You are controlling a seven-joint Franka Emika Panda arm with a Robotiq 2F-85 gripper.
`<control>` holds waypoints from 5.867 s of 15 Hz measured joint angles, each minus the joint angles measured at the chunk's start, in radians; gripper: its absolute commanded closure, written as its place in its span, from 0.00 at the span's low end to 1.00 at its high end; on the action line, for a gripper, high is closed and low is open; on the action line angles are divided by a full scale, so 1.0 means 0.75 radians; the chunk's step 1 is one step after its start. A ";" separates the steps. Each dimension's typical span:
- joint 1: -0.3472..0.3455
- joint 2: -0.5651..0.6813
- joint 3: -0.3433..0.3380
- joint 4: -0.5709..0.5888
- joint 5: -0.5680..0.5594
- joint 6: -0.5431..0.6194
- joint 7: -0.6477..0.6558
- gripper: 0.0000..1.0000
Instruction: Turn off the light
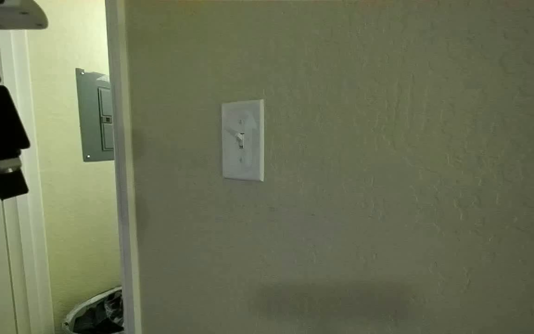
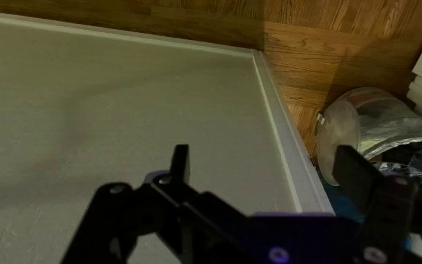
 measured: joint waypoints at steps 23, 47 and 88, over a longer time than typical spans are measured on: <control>-0.002 0.011 -0.001 0.000 0.000 0.010 0.002 0.00; -0.179 0.266 -0.043 0.082 -0.181 0.336 0.109 0.00; -0.176 0.423 -0.143 0.309 -0.119 0.942 0.023 0.95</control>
